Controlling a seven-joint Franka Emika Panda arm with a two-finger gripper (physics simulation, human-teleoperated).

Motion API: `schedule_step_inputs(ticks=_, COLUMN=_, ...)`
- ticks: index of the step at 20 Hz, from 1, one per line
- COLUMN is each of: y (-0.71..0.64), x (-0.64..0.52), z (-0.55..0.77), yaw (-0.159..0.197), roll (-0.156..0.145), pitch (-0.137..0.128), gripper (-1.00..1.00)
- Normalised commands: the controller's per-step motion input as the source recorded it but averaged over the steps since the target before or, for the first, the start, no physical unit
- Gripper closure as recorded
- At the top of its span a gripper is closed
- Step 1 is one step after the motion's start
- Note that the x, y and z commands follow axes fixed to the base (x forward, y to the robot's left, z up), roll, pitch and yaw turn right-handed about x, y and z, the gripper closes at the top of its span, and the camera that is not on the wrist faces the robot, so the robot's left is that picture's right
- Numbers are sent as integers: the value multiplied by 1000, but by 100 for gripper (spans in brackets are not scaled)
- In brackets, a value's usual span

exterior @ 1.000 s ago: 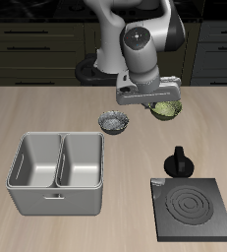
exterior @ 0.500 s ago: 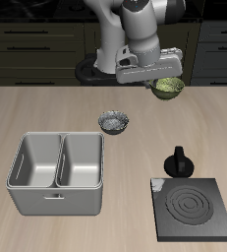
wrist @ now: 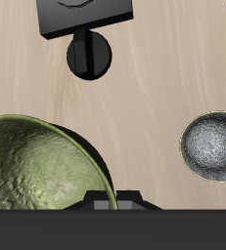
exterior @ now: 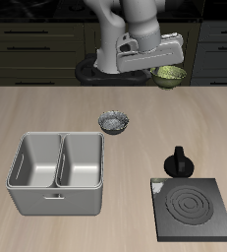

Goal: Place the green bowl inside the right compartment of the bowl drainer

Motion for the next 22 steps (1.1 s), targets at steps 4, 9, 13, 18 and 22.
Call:
schedule_step_inputs(ticks=4, y=-312, x=-44, z=158, yaw=7, roll=-39, pitch=-14, gripper=100)
schedule_step_inputs(ticks=9, y=-329, x=-90, z=150, yaw=16, roll=-36, pitch=-33, gripper=100)
schedule_step_inputs(ticks=13, y=-633, x=-146, z=176, yaw=11, roll=-76, pitch=-21, gripper=100)
schedule_step_inputs(ticks=18, y=-680, x=-196, z=238, yaw=34, roll=-141, pitch=-58, gripper=100)
schedule_step_inputs(ticks=22, y=-511, x=-102, z=136, yaw=67, roll=-100, pitch=-42, gripper=100)
